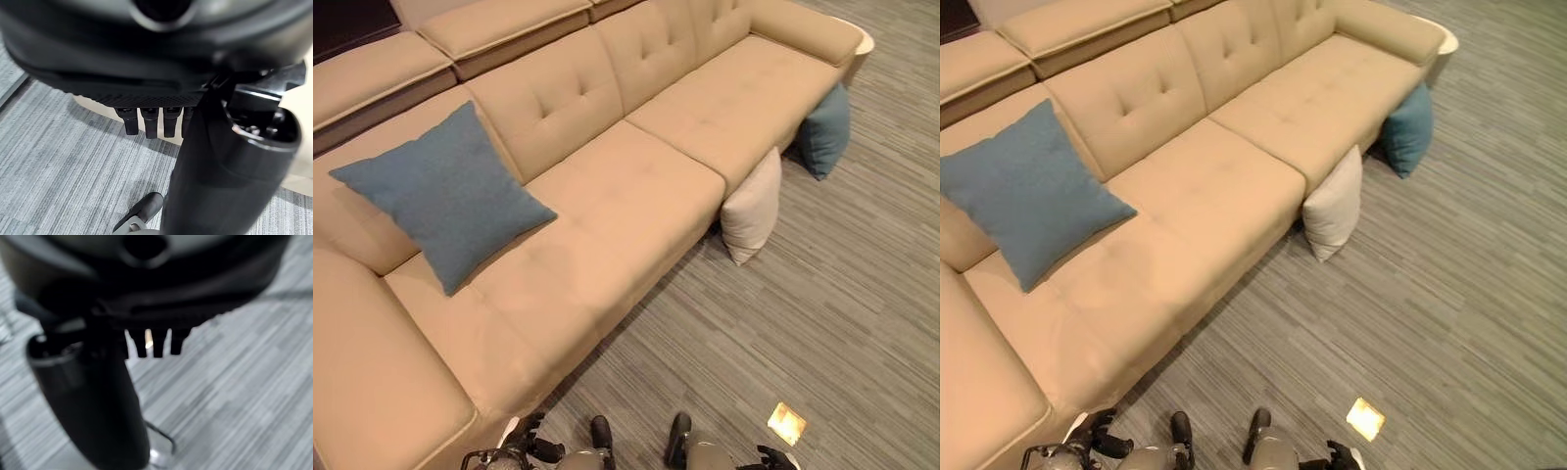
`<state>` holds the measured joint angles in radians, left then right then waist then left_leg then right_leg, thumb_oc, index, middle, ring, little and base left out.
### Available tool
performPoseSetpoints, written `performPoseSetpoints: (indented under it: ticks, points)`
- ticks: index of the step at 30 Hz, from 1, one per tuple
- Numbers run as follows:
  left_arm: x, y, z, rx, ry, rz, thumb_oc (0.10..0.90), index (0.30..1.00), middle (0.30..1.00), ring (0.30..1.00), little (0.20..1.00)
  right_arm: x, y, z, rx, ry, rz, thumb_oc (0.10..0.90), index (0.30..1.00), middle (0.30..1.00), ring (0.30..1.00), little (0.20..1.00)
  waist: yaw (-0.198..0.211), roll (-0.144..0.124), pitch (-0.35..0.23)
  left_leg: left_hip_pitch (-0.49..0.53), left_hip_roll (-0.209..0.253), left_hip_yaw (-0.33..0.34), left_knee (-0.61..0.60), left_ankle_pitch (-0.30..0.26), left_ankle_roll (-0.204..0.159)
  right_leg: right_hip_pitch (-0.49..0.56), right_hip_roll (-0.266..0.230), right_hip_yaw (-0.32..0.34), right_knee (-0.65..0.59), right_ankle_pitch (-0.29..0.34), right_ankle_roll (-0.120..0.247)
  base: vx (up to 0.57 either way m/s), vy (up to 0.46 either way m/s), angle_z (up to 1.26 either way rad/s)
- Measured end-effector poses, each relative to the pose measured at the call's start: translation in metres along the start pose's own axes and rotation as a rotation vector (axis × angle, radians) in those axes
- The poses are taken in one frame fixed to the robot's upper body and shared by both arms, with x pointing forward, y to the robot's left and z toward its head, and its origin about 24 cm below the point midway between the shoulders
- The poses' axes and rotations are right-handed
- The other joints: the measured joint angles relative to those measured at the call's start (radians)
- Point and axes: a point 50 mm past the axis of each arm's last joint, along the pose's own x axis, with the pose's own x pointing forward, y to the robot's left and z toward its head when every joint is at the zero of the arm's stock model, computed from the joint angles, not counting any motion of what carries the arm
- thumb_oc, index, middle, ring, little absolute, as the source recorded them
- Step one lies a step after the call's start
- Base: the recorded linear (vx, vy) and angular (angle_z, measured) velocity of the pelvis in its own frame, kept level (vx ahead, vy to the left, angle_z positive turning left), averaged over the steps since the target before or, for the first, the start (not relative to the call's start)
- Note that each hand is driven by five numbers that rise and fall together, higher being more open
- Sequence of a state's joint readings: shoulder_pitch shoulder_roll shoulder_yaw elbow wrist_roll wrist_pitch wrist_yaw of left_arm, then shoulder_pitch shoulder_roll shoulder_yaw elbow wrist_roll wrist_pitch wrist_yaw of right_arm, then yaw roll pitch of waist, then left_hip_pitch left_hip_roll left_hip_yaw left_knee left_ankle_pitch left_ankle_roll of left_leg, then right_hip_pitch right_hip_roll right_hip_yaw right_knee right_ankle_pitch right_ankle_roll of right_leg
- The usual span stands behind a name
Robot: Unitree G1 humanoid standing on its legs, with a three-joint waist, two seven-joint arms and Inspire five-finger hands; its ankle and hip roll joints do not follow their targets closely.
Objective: Pick up all the scattered cushions and arrange them neatly on the sofa.
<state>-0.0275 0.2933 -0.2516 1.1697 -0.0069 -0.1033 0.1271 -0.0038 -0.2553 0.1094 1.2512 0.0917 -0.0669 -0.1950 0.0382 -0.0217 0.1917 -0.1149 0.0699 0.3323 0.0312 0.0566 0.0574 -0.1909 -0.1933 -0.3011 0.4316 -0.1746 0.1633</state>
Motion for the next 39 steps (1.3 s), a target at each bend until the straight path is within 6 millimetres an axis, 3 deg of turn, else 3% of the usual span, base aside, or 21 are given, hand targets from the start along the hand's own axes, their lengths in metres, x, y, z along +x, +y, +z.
performPoseSetpoints:
  ticks: [1,2,5,10,12,13,14,17,20,22,23,24,25,26,30,31,32,34,35,37,39]
  points:
    - [0.001,0.005,0.003,0.005,-0.010,0.012,0.800,0.900,0.900,0.900,0.900,0.001,0.001,0.006,0.001,-0.014,0.001,0.800,0.900,0.900,0.900,0.900,0.031,-0.022,-0.018,-0.012,0.005,0.008,-0.002,0.000,-0.030,0.045,0.024,0.009,-0.147,0.006,-0.076,-0.05,-0.229,-1.14]
    - [0.001,0.001,0.004,0.002,-0.013,-0.002,0.800,0.900,0.900,0.900,0.900,0.002,-0.003,0.008,-0.001,-0.022,-0.012,0.800,0.900,0.900,0.900,0.900,0.025,-0.001,-0.025,-0.010,0.013,-0.070,-0.004,0.007,-0.036,0.073,0.060,0.006,-0.204,0.036,-0.098,0.00,-0.237,-0.97]
    - [0.000,-0.009,0.006,0.001,-0.023,-0.027,0.800,0.900,0.900,0.900,0.900,0.001,-0.006,0.005,-0.002,-0.021,-0.022,0.800,0.900,0.900,0.900,0.900,0.025,0.008,-0.074,-0.011,0.070,-0.126,0.029,0.078,-0.137,0.074,0.123,0.063,-0.233,0.042,-0.124,-0.01,-0.197,-0.57]
    - [0.001,-0.027,0.028,0.014,-0.088,-0.077,0.800,0.900,0.900,0.900,0.900,0.001,-0.008,0.001,0.008,-0.009,-0.028,0.800,0.900,0.900,0.900,0.900,-0.006,0.009,-0.074,-0.041,0.102,-0.186,0.112,0.137,-0.182,0.082,0.157,0.091,-0.245,0.048,-0.169,0.04,-0.119,-0.19]
    - [0.002,-0.028,0.033,0.021,-0.103,-0.084,0.800,0.900,0.900,0.900,0.900,0.000,-0.008,-0.004,0.017,0.002,-0.039,0.800,0.900,0.900,0.900,0.900,-0.012,-0.002,-0.065,-0.085,0.105,-0.257,0.218,0.128,-0.187,0.118,0.172,0.119,-0.282,0.068,-0.204,0.08,-0.057,-0.32]
    - [0.002,-0.030,0.036,0.028,-0.113,-0.086,0.800,0.900,0.900,0.900,0.900,0.000,-0.011,-0.005,0.022,0.007,-0.051,0.800,0.900,0.900,0.900,0.900,-0.008,-0.004,-0.065,-0.099,0.084,-0.304,0.242,0.083,-0.193,0.133,0.168,0.120,-0.300,0.084,-0.208,0.15,-0.038,-0.31]
    - [0.001,-0.036,0.041,0.033,-0.132,-0.102,0.800,0.900,0.900,0.900,0.900,0.000,-0.019,-0.011,0.021,0.021,-0.075,0.800,0.900,0.900,0.900,0.900,-0.019,0.002,-0.065,-0.114,0.016,-0.336,0.228,0.033,-0.166,0.147,0.174,0.141,-0.346,0.108,-0.208,0.26,-0.028,-0.43]
    - [0.001,-0.043,0.047,0.044,-0.140,-0.123,0.800,0.900,0.900,0.900,0.900,0.000,-0.023,-0.012,0.018,0.029,-0.098,0.800,0.900,0.900,0.900,0.900,-0.031,-0.005,-0.059,-0.118,-0.081,-0.355,0.126,0.030,-0.165,0.178,0.185,0.184,-0.429,0.144,-0.228,0.14,0.006,-0.30]
    - [0.002,-0.045,0.058,0.051,-0.174,-0.130,0.800,0.900,0.900,0.900,0.900,0.001,-0.023,-0.010,0.017,0.038,-0.105,0.800,0.900,0.900,0.900,0.900,-0.003,-0.010,-0.041,-0.142,-0.119,-0.352,0.062,0.037,-0.161,0.203,0.202,0.227,-0.492,0.180,-0.233,0.14,0.025,-0.58]
    - [0.002,-0.046,0.057,0.050,-0.170,-0.132,0.800,0.900,0.900,0.900,0.900,0.000,-0.023,-0.014,0.015,0.047,-0.104,0.800,0.900,0.900,0.900,0.900,-0.005,0.005,-0.035,-0.110,-0.096,-0.342,0.019,0.044,-0.148,0.251,0.234,0.273,-0.523,0.179,-0.216,0.36,0.134,-0.94]
    - [0.001,-0.049,0.051,0.045,-0.153,-0.138,0.800,0.900,0.900,0.900,0.900,0.000,-0.024,-0.016,0.019,0.056,-0.108,0.800,0.900,0.900,0.900,0.900,-0.003,0.025,-0.046,-0.045,-0.082,-0.342,-0.013,0.041,-0.139,0.265,0.245,0.323,-0.513,0.143,-0.216,0.35,0.148,-1.11]
    - [0.000,-0.049,0.051,0.044,-0.154,-0.139,0.800,0.900,0.900,0.900,0.900,0.001,-0.023,-0.010,0.023,0.040,-0.108,0.800,0.900,0.900,0.900,0.900,-0.001,0.031,-0.050,-0.025,-0.083,-0.324,-0.037,0.053,-0.078,0.254,0.242,0.326,-0.482,0.123,-0.195,0.17,0.093,-0.97]
    - [0.001,-0.048,0.052,0.045,-0.158,-0.136,0.800,0.900,0.900,0.900,0.900,0.001,-0.020,-0.009,0.024,0.037,-0.100,0.800,0.900,0.900,0.900,0.900,-0.004,0.026,-0.045,-0.013,-0.090,-0.309,-0.044,0.044,-0.063,0.237,0.231,0.331,-0.438,0.099,-0.181,0.12,0.049,-0.73]
    - [0.001,-0.046,0.053,0.046,-0.165,-0.131,0.800,0.900,0.900,0.900,0.900,0.000,-0.015,-0.011,0.028,0.040,-0.085,0.800,0.900,0.900,0.900,0.900,0.001,0.019,-0.044,0.002,-0.091,-0.267,-0.043,0.040,-0.024,0.188,0.207,0.302,-0.318,0.046,-0.133,0.15,0.068,-0.60]
    - [0.004,-0.034,0.066,0.057,-0.204,-0.103,0.800,0.900,0.900,0.900,0.900,0.001,-0.005,-0.001,0.041,0.016,-0.057,0.800,0.900,0.900,0.900,0.900,-0.004,0.019,-0.029,0.051,-0.103,-0.248,-0.044,0.003,0.026,0.030,0.158,0.218,0.065,-0.015,-0.022,0.12,0.068,-0.25]
    - [0.005,-0.030,0.067,0.062,-0.208,-0.092,0.800,0.900,0.900,0.900,0.900,0.001,-0.003,0.004,0.043,0.003,-0.051,0.800,0.900,0.900,0.900,0.900,-0.002,0.016,-0.021,0.068,-0.107,-0.238,-0.042,-0.013,0.037,-0.026,0.123,0.182,0.181,-0.034,0.007,0.27,-0.007,-0.32]
    - [0.006,-0.024,0.068,0.066,-0.210,-0.072,0.800,0.900,0.900,0.900,0.900,0.002,-0.001,0.015,0.044,-0.035,-0.045,0.800,0.900,0.900,0.900,0.900,-0.001,0.018,-0.014,0.093,-0.114,-0.216,-0.037,-0.042,0.045,-0.086,0.029,0.095,0.269,-0.039,0.010,0.24,-0.045,-0.38]
    - [0.005,-0.023,0.063,0.058,-0.195,-0.064,0.800,0.900,0.900,0.900,0.900,0.003,-0.002,0.025,0.042,-0.072,-0.048,0.800,0.900,0.900,0.900,0.900,-0.004,0.022,-0.012,0.113,-0.124,-0.198,-0.039,-0.057,0.031,-0.100,-0.055,0.014,0.186,-0.036,0.001,0.25,-0.103,-0.36]
    - [0.006,-0.019,0.060,0.040,-0.185,-0.047,0.800,0.900,0.900,0.900,0.900,0.003,-0.002,0.030,0.039,-0.091,-0.048,0.800,0.900,0.900,0.900,0.900,-0.004,0.018,-0.009,0.128,-0.124,-0.189,-0.041,-0.068,0.024,-0.104,-0.088,-0.003,0.047,-0.009,-0.016,0.27,-0.123,-0.20]
    - [0.006,-0.015,0.052,0.021,-0.153,-0.034,0.800,0.900,0.900,0.900,0.900,0.003,-0.002,0.033,0.020,-0.098,-0.044,0.800,0.900,0.900,0.900,0.900,-0.003,0.011,-0.009,0.139,-0.121,-0.184,-0.036,-0.106,0.003,-0.125,-0.100,-0.020,-0.054,0.035,0.000,0.24,-0.132,-0.26]
    - [0.006,-0.016,0.039,0.008,-0.095,-0.031,0.800,0.900,0.900,0.900,0.900,0.004,-0.003,0.037,0.017,-0.112,-0.047,0.800,0.900,0.900,0.900,0.900,-0.016,0.004,-0.008,0.171,-0.114,-0.171,-0.041,-0.118,-0.006,-0.141,-0.096,-0.046,-0.202,0.141,-0.002,0.36,-0.230,-0.17]
